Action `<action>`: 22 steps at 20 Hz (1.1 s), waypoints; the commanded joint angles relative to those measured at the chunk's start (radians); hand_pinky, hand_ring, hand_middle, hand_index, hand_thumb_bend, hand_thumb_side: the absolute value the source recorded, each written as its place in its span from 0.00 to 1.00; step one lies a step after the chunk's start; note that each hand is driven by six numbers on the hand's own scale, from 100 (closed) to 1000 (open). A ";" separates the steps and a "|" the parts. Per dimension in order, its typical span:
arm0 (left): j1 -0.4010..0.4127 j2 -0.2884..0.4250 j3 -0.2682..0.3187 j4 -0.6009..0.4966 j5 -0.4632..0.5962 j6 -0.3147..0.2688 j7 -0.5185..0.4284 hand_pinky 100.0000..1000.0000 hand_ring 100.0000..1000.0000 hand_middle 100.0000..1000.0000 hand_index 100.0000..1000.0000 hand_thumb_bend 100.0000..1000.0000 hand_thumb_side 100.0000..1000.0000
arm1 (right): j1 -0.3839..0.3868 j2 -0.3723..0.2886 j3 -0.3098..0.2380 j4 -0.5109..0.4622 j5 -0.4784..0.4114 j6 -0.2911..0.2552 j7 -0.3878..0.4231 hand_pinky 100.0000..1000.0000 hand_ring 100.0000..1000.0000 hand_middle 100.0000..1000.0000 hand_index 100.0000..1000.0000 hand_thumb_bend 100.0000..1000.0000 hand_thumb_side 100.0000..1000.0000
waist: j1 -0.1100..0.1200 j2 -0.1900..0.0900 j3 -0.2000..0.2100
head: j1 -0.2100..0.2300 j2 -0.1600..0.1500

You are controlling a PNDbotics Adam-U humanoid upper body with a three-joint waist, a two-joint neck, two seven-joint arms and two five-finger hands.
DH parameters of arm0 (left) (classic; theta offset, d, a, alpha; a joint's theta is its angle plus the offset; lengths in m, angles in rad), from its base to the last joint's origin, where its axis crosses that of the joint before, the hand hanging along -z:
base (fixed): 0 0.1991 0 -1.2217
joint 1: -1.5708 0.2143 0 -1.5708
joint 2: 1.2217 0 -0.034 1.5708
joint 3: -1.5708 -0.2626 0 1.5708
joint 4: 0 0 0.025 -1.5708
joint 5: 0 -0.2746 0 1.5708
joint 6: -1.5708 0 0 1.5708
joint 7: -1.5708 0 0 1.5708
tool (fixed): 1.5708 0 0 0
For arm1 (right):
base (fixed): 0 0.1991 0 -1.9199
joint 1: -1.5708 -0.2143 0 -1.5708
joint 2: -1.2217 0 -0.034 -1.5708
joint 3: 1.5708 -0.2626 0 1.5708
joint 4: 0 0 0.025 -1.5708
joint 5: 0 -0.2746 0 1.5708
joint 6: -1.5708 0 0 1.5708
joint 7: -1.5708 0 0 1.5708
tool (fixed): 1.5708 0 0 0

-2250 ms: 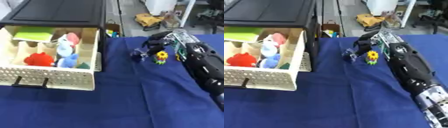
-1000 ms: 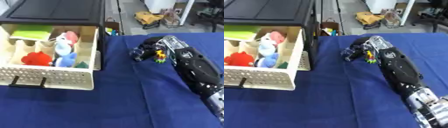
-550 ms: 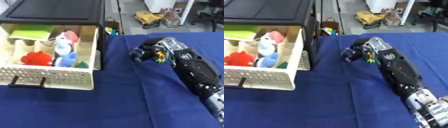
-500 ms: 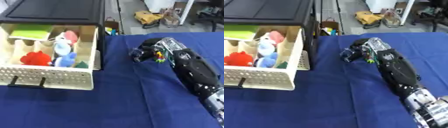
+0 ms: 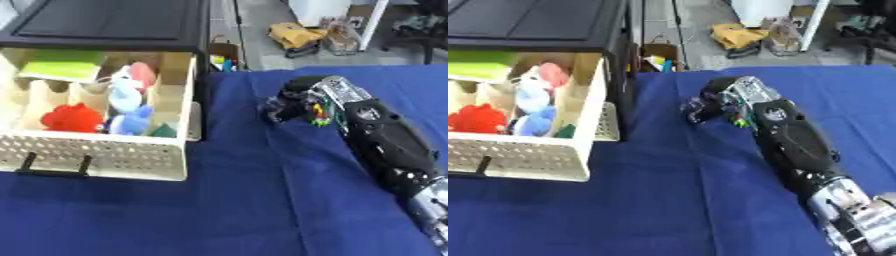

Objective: Pick up objects from table and place into drawer.

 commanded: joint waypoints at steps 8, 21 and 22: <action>-0.012 0.017 0.000 -0.013 -0.003 0.000 0.003 0.55 0.69 0.70 0.86 0.12 1.00 | -0.006 -0.007 -0.004 0.009 0.041 0.002 0.001 0.66 0.80 0.48 0.63 0.30 0.77 | 0.004 -0.013 0.005 | -0.009 -0.015; -0.008 0.019 0.000 -0.013 -0.003 0.002 0.005 0.55 0.69 0.70 0.86 0.10 1.00 | -0.002 -0.014 -0.001 -0.019 -0.011 0.017 -0.057 0.60 0.73 0.36 0.48 0.15 0.70 | 0.006 -0.018 0.003 | -0.009 -0.016; -0.008 0.020 0.000 -0.013 -0.003 0.002 0.005 0.55 0.69 0.70 0.86 0.10 1.00 | -0.002 -0.016 0.001 -0.025 -0.019 0.016 -0.058 0.60 0.73 0.35 0.48 0.14 0.70 | 0.006 -0.019 0.002 | -0.009 -0.016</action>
